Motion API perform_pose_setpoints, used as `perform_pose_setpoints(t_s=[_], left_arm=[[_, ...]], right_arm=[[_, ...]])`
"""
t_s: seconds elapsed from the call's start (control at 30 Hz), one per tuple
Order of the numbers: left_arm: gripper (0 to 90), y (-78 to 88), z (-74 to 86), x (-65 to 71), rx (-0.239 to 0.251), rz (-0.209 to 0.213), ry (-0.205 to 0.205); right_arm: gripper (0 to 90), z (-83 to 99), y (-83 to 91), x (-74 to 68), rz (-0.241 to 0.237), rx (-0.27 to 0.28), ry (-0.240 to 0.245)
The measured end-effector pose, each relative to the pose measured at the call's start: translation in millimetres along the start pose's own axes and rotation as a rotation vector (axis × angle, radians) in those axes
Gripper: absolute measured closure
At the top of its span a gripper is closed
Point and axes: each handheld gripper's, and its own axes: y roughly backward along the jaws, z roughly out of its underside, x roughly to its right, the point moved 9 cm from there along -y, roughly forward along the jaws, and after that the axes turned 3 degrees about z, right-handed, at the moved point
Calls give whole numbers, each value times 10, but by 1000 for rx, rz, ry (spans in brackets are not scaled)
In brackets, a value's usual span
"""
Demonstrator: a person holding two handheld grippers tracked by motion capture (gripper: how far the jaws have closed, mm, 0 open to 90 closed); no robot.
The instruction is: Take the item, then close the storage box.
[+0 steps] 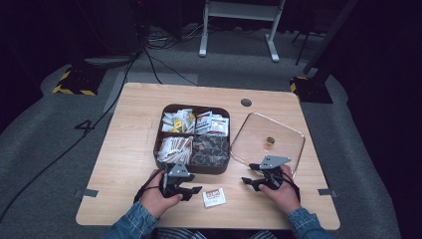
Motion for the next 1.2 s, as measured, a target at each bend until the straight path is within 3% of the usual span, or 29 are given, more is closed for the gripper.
perform_pose_setpoints(t_s=[0.17,0.3,0.47,0.67,0.83,1.0,1.13,1.2], left_arm=[[472,107,120,-113,-2,-49,24],[461,184,192,-188,5,-78,46],[462,266,289,-260,1,-110,84],[436,309,434,-273,-19,-154,115],[423,399,559,-341,-14,-205,169],[408,446,651,-384,-16,-236,191],[386,513,733,-446,-10,-272,217],[376,535,769,-474,-10,-288,228]], right_arm=[[356,-11,-8,1,5,1,-18],[374,-37,5,9,23,-5,-68],[369,-233,192,138,74,62,-90],[355,-343,373,503,178,88,-152],[348,-368,400,780,240,75,-182],[329,-334,423,1056,294,89,-249],[341,-277,428,1243,345,91,-312],[341,-266,427,1276,354,91,-316]])
